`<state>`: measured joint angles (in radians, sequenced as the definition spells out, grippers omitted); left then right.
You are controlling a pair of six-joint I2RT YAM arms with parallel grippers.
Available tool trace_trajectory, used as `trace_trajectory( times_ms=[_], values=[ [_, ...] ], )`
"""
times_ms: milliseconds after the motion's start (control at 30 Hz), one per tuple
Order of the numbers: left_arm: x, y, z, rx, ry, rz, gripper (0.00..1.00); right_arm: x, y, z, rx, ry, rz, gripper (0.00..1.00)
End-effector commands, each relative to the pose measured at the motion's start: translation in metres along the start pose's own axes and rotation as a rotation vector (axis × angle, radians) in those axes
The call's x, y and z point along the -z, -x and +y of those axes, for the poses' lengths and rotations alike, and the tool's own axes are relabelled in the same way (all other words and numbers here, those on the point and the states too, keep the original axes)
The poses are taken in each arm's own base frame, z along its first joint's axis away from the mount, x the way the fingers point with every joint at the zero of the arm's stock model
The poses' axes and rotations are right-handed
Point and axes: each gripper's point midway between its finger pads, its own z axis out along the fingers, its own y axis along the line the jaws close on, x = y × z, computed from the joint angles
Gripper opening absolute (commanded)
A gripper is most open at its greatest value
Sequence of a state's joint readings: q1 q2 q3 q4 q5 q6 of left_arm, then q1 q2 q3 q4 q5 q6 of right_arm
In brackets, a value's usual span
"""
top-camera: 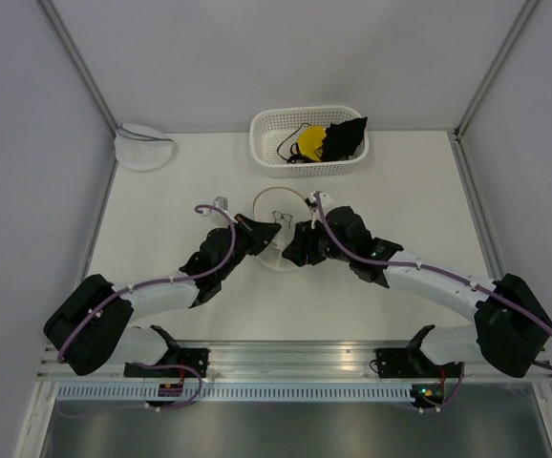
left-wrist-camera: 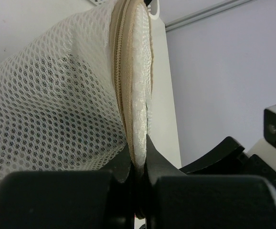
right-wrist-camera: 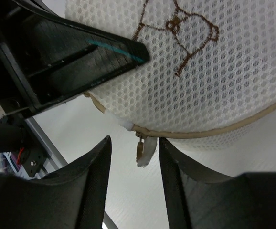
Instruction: Unzip the laundry bag and remove the bra
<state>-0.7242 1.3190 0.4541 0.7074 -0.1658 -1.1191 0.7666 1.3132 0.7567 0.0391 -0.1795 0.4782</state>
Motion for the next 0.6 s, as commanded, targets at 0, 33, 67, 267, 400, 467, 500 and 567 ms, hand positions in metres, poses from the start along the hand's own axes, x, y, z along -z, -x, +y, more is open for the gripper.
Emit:
trace_trajectory(
  times_ms=[0,33,67,267,400,467,500,567],
  values=[
    [-0.007,0.004,-0.019,0.057,-0.036,-0.015,0.02,-0.004,0.029,0.023,0.007,0.069,-0.07,0.49],
    [-0.007,0.002,-0.02,0.057,-0.041,-0.009,0.02,-0.005,0.029,0.023,0.007,0.066,-0.068,0.47],
    [-0.007,0.001,-0.019,0.058,-0.041,-0.004,0.02,-0.006,0.027,0.021,0.002,0.056,-0.062,0.45],
    [-0.005,-0.001,-0.022,0.046,-0.054,0.005,0.02,-0.012,0.016,0.002,0.005,-0.04,-0.008,0.16],
    [-0.003,-0.001,-0.02,0.028,-0.046,0.009,0.02,-0.007,0.006,-0.011,0.008,-0.104,0.026,0.08],
    [-0.001,-0.004,-0.019,-0.001,-0.045,0.027,0.02,-0.001,0.002,-0.023,0.024,-0.171,0.044,0.07],
    [-0.001,-0.004,-0.02,-0.013,-0.045,0.034,0.02,0.001,0.001,-0.027,0.032,-0.19,0.053,0.07],
    [0.001,-0.006,-0.022,-0.064,-0.061,0.056,0.02,0.009,-0.002,-0.039,0.057,-0.262,0.069,0.07]
  ],
)
